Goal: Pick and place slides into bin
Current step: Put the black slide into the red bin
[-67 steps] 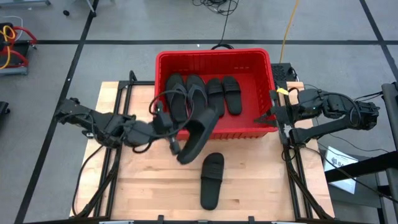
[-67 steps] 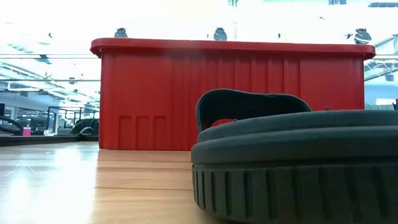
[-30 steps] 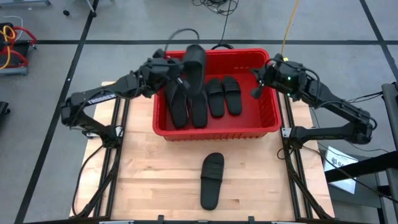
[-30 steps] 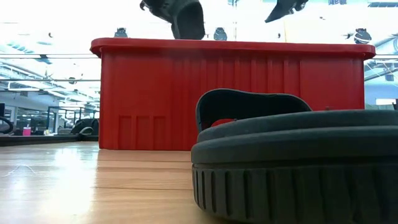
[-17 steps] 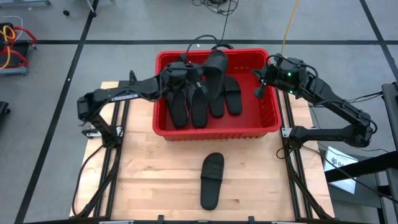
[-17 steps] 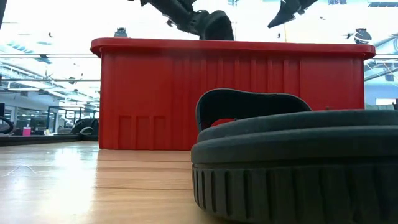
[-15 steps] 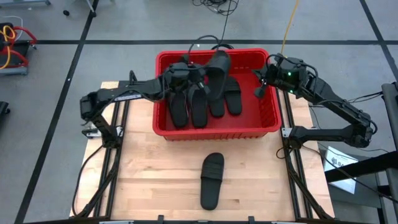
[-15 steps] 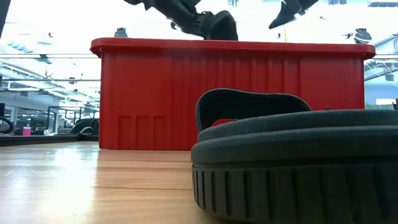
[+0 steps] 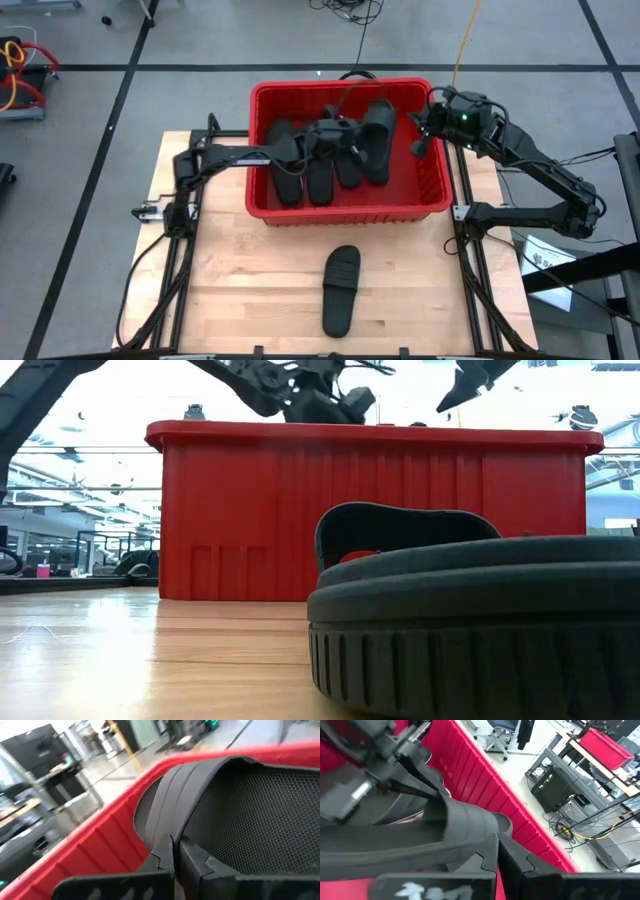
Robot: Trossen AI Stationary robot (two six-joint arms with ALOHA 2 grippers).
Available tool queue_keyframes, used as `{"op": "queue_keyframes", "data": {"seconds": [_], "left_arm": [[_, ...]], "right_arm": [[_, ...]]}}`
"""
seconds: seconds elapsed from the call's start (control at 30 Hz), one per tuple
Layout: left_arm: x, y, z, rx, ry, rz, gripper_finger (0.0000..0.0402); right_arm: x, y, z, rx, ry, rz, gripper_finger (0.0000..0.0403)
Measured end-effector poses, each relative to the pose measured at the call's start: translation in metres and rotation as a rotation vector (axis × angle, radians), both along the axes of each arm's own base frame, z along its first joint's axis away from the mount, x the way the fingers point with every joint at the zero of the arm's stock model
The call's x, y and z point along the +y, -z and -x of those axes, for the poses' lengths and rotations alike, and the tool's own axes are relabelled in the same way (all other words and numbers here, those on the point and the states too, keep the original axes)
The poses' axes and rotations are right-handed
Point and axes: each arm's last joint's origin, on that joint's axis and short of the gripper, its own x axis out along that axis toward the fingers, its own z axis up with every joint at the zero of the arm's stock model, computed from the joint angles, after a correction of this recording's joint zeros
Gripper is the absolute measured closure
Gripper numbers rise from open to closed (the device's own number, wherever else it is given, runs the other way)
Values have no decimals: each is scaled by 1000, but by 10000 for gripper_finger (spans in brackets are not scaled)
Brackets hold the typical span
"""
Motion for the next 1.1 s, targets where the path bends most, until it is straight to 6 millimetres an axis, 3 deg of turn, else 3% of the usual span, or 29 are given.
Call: {"op": "queue_keyframes", "data": {"seconds": [0.3, 0.53, 1.1], "left_arm": [[-1, 34, -29, 147, -50, 21, 401], [-3, 69, -38, 237, -72, 33, 401], [9, 74, -34, 145, -154, 153, 393]], "right_arm": [[0, 1, 1, 27, -9, 5, 403], [1, 1, 1, 34, -16, 16, 403], [2, 0, 3, 38, -22, 30, 403]]}}
